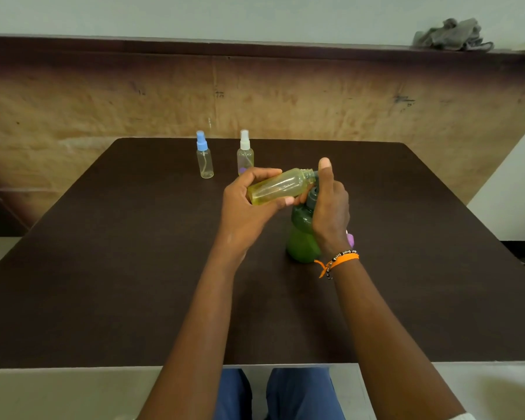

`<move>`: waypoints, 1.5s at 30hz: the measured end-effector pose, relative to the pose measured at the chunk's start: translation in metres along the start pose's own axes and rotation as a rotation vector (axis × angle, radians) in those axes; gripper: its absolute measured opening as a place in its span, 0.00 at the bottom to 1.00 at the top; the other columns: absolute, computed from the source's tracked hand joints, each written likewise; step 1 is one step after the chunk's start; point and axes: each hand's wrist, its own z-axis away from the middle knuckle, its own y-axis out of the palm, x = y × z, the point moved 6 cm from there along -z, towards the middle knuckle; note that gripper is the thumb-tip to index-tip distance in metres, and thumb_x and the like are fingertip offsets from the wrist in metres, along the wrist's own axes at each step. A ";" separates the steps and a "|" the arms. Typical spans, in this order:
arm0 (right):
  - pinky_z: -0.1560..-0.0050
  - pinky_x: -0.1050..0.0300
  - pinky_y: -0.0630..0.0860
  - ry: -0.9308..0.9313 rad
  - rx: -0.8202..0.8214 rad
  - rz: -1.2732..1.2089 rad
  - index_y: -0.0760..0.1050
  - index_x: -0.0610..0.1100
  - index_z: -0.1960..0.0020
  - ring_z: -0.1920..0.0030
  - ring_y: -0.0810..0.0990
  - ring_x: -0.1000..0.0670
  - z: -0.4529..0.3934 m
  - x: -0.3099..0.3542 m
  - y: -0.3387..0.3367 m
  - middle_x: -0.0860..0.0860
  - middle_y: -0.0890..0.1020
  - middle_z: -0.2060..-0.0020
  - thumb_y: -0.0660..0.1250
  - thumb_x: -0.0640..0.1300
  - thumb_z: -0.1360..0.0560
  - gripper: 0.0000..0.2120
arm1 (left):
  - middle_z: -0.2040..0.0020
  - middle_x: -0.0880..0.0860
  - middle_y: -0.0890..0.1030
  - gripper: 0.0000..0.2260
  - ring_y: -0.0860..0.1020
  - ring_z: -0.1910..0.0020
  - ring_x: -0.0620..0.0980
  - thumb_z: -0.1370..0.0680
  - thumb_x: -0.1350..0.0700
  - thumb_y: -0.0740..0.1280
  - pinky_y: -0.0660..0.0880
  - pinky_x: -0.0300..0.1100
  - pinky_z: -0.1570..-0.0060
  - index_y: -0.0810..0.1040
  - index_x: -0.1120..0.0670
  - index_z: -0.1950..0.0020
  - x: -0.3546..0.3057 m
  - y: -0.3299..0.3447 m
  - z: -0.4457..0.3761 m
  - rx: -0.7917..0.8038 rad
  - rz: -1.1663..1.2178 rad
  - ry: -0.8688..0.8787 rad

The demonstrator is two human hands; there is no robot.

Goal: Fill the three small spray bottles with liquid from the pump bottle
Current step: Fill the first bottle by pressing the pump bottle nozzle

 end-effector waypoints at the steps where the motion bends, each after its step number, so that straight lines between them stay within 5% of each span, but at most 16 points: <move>1: 0.60 0.60 0.66 0.003 0.008 -0.002 0.71 0.47 0.75 0.69 0.73 0.58 0.000 0.001 0.000 0.56 0.74 0.79 0.49 0.57 0.19 0.30 | 0.54 0.46 0.81 0.18 0.80 0.56 0.37 0.34 0.67 0.75 0.75 0.31 0.58 0.78 0.55 0.47 0.000 0.000 0.000 0.000 0.001 0.000; 9: 0.59 0.55 0.63 0.017 -0.042 -0.090 0.66 0.47 0.79 0.74 0.71 0.63 0.001 0.002 -0.006 0.62 0.73 0.82 0.54 0.42 0.20 0.27 | 0.54 0.45 0.81 0.18 0.80 0.56 0.37 0.33 0.67 0.75 0.75 0.30 0.58 0.78 0.57 0.46 0.002 0.002 0.000 0.027 -0.003 -0.005; 16: 0.60 0.58 0.67 -0.010 0.007 0.006 0.70 0.47 0.76 0.69 0.72 0.57 -0.003 -0.003 0.002 0.55 0.74 0.78 0.48 0.59 0.19 0.31 | 0.52 0.48 0.81 0.18 0.80 0.54 0.37 0.33 0.65 0.75 0.74 0.30 0.57 0.78 0.56 0.45 0.000 0.001 -0.001 0.003 0.010 0.004; 23: 0.64 0.59 0.64 0.002 -0.036 -0.025 0.65 0.48 0.79 0.74 0.71 0.64 -0.005 -0.002 -0.004 0.62 0.73 0.83 0.54 0.43 0.21 0.27 | 0.53 0.48 0.82 0.18 0.80 0.55 0.38 0.33 0.66 0.75 0.75 0.31 0.57 0.79 0.54 0.47 0.002 -0.001 -0.002 0.013 -0.025 -0.003; 31: 0.59 0.59 0.66 -0.028 0.015 -0.013 0.71 0.46 0.75 0.66 0.75 0.54 -0.004 -0.007 0.003 0.54 0.77 0.75 0.46 0.60 0.20 0.33 | 0.53 0.46 0.82 0.18 0.81 0.54 0.38 0.34 0.67 0.75 0.76 0.32 0.56 0.79 0.54 0.47 -0.001 0.000 -0.001 0.007 0.005 -0.008; 34: 0.58 0.54 0.64 0.025 -0.012 -0.065 0.69 0.48 0.73 0.65 0.73 0.57 -0.003 -0.007 0.000 0.53 0.76 0.71 0.51 0.55 0.20 0.25 | 0.51 0.50 0.82 0.19 0.81 0.53 0.40 0.34 0.67 0.76 0.78 0.34 0.54 0.79 0.53 0.47 -0.002 -0.001 -0.001 0.007 -0.008 0.005; 38: 0.64 0.59 0.63 -0.034 -0.026 -0.012 0.65 0.49 0.79 0.73 0.71 0.65 -0.003 0.000 -0.004 0.55 0.71 0.79 0.52 0.41 0.20 0.28 | 0.49 0.53 0.82 0.19 0.81 0.51 0.43 0.35 0.67 0.76 0.78 0.37 0.51 0.80 0.53 0.47 0.000 -0.002 -0.001 0.005 -0.035 0.004; 45: 0.58 0.59 0.67 -0.019 0.032 0.024 0.75 0.40 0.72 0.64 0.77 0.51 -0.004 -0.007 0.006 0.51 0.79 0.73 0.43 0.64 0.24 0.36 | 0.50 0.51 0.82 0.19 0.81 0.53 0.39 0.34 0.66 0.76 0.76 0.32 0.56 0.79 0.53 0.47 -0.004 -0.002 -0.001 0.008 -0.013 -0.009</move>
